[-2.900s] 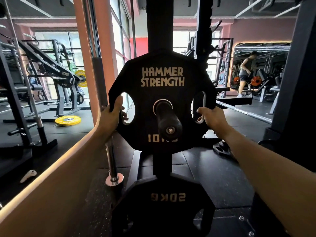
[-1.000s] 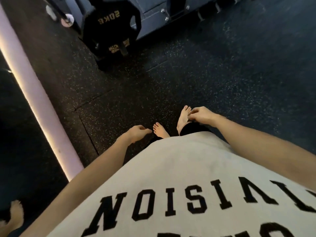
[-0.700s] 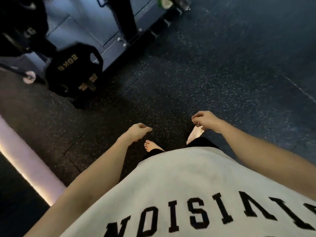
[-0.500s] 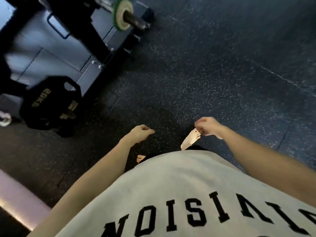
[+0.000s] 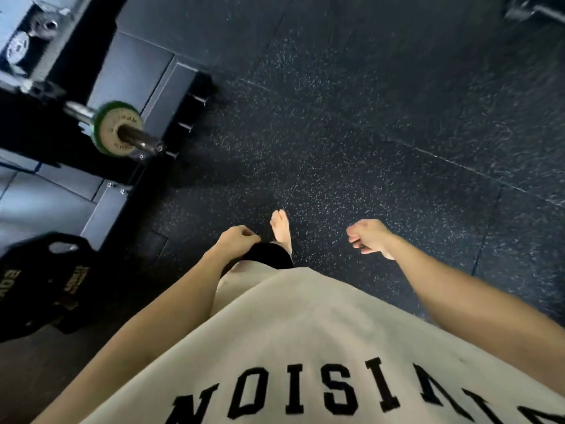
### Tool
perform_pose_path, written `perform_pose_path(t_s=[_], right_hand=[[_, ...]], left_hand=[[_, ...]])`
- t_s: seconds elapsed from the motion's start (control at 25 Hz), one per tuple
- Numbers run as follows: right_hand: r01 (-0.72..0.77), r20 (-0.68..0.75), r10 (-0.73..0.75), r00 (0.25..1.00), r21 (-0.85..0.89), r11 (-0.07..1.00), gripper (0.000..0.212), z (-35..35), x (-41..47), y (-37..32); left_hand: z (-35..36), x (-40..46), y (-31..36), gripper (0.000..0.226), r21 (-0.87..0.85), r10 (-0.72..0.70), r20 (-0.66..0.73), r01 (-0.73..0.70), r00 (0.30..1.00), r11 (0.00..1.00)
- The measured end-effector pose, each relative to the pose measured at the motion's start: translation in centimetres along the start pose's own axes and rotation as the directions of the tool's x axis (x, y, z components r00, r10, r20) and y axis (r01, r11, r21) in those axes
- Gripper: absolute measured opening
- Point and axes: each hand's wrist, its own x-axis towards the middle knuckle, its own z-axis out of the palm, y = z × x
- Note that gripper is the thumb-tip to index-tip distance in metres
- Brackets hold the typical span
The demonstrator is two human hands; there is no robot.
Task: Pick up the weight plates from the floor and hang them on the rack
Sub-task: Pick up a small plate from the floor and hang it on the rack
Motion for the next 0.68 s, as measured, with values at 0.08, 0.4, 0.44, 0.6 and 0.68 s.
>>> perform_pose_path(t_s=[0.08, 0.4, 0.44, 0.6, 0.68], right_hand=[[-0.002, 0.003, 0.002, 1.0, 0.007, 1.0, 0.014, -2.1, 2.7, -3.6], [-0.021, -0.072, 0.024, 0.997, 0.046, 0.999, 0.011, -14.4, 11.5, -21.8], [-0.022, -0.095, 0.027, 0.995, 0.054, 0.998, 0.01, -16.0, 12.8, -24.1], [-0.046, -0.091, 0.05, 0.995, 0.053, 0.998, 0.013, -20.8, 19.0, -32.9], [-0.041, -0.069, 0.042, 0.997, 0.016, 0.999, 0.015, -23.6, 22.6, -37.8]], left_hand=[[-2.1, 3.8, 3.5, 0.023, 0.009, 0.001, 0.019, -0.001, 1.0, 1.0], [-17.5, 17.9, 21.1, 0.026, 0.116, 0.083, 0.062, -0.09, 0.995, 0.989], [-19.6, 19.7, 23.5, 0.024, 0.115, 0.096, 0.042, -0.1, 0.994, 0.988], [-25.5, 25.8, 31.6, 0.026, 0.117, 0.106, 0.02, -0.108, 0.994, 0.987], [-27.8, 28.9, 35.6, 0.027, 0.119, 0.099, 0.019, -0.101, 0.995, 0.988]])
